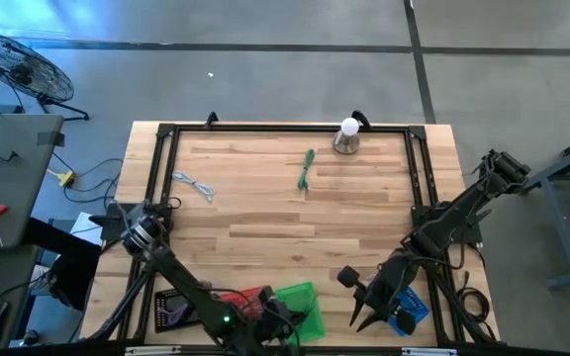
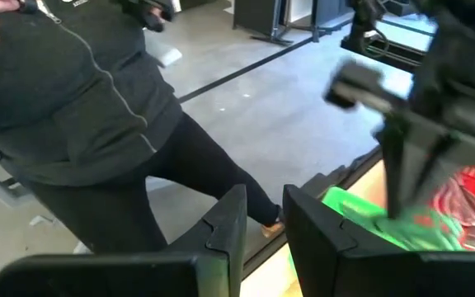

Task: Pick & Place USB Port
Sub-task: Put the green USB charger into the green bin

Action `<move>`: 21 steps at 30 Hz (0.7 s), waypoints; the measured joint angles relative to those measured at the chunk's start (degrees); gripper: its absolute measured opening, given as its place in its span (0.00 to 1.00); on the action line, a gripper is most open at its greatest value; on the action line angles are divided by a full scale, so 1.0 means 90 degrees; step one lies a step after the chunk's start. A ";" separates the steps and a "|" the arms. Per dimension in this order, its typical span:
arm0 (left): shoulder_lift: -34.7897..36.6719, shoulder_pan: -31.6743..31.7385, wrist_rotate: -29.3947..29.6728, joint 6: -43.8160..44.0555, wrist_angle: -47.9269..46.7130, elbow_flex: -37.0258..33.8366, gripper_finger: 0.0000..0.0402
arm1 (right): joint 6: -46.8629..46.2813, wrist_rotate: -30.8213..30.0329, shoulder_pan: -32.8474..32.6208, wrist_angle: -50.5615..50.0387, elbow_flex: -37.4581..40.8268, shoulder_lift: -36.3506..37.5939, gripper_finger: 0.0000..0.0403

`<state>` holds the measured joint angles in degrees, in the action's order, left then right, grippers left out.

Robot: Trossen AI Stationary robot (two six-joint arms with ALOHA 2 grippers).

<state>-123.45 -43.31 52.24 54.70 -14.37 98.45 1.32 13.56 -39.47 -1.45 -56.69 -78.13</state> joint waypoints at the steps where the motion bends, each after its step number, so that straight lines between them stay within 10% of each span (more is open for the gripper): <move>1: -0.0055 0.0028 -0.0006 0.0224 -0.0172 0.0009 0.00 | -0.0022 -0.0019 -0.0054 0.0004 0.0002 0.0000 0.18; 7: -0.0149 0.0252 -0.0244 0.1238 -0.1302 0.0017 0.00 | -0.0044 -0.0386 -0.0412 0.0001 0.0010 0.0000 0.18; 21: -0.0159 0.0401 -0.1108 0.0279 -0.1259 0.0012 0.14 | 0.0003 -0.1187 -0.0613 -0.0386 0.0020 0.0000 0.18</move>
<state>-124.88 -39.70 42.26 57.21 -25.70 98.56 1.34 2.88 -44.99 -4.93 -56.51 -78.13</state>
